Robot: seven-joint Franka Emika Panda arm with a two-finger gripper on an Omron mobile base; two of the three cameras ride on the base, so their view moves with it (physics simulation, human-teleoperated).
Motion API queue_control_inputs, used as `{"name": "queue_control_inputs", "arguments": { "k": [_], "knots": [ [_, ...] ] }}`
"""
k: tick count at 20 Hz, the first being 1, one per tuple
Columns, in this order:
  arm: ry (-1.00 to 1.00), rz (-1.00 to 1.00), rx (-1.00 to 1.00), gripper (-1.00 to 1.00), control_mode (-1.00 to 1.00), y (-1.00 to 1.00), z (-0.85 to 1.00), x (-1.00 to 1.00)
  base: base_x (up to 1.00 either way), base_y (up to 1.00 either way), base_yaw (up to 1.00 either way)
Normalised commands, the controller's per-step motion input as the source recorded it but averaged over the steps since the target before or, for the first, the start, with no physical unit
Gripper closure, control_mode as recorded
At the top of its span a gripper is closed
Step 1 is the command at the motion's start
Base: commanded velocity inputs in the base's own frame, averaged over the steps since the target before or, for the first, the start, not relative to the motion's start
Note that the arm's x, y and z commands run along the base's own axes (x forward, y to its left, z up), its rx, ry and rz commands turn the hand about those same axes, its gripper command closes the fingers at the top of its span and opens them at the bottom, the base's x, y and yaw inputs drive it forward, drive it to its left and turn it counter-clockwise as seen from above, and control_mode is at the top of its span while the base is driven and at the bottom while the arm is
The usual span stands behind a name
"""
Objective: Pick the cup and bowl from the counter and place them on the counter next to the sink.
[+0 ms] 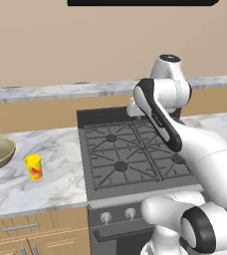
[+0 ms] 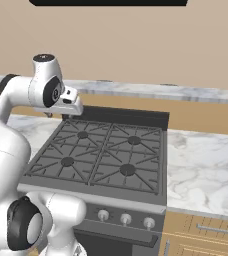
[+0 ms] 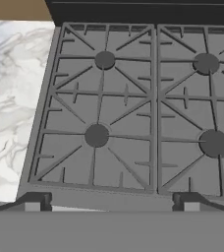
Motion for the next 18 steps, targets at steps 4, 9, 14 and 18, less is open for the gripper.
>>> {"name": "queue_control_inputs", "arguments": {
  "k": [4, 9, 14, 18],
  "knots": [
    [-0.03, 0.00, 0.00, -1.00, -1.00, 0.64, 0.00, -0.12, 0.00, 0.00, 0.00],
    [-0.01, 0.00, -0.01, -1.00, -1.00, 1.00, -0.13, 0.00, 0.00, 0.00, 0.00],
    [-0.03, 0.00, 0.01, -1.00, -1.00, 0.79, -0.03, 0.00, 0.00, 0.00, 0.00],
    [-0.06, 0.00, 0.16, -1.00, -1.00, 0.48, 0.00, 0.00, 0.00, 0.00, 0.00]
  ]
}}
